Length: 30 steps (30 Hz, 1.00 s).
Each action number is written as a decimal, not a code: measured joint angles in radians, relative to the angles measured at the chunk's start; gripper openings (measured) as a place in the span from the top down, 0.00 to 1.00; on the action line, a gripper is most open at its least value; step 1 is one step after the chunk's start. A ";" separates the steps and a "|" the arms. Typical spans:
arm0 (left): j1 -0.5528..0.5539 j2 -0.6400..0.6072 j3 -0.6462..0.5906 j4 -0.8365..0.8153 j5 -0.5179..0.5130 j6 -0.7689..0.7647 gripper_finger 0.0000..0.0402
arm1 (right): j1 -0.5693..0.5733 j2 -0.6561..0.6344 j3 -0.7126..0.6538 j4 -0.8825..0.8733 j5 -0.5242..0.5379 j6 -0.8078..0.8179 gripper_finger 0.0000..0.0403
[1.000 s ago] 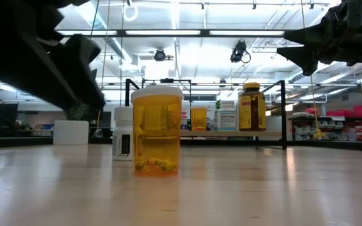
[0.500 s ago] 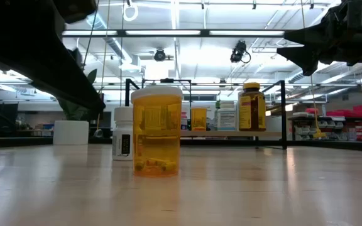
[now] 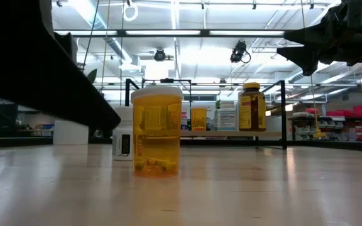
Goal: Pick and place medicine bottles onto shelf by color
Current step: Put the orange pill bottle on the shelf aligned with the other orange pill bottle
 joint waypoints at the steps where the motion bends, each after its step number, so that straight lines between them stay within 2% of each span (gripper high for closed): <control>1: -0.002 0.013 0.016 -0.023 -0.008 -0.029 0.57 | 0.000 0.000 0.000 0.000 0.000 0.000 0.34; 10: 0.000 0.046 0.031 -0.068 -0.064 -0.167 0.55 | 0.000 0.000 0.000 0.001 0.000 0.000 0.34; 13: 0.002 0.046 0.031 -0.072 -0.065 -0.180 0.48 | 0.000 0.000 0.000 0.000 0.000 0.000 0.34; 23: 0.035 0.076 0.030 -0.007 -0.076 -0.181 0.16 | 0.000 0.000 0.000 0.000 0.000 0.000 0.34; 26: 0.046 0.080 0.030 -0.008 -0.080 -0.181 0.12 | 0.000 0.001 0.000 0.004 0.000 0.000 0.34; 30: 0.057 0.096 0.029 -0.008 -0.103 -0.192 0.13 | 0.000 0.000 0.000 0.000 0.000 0.000 0.34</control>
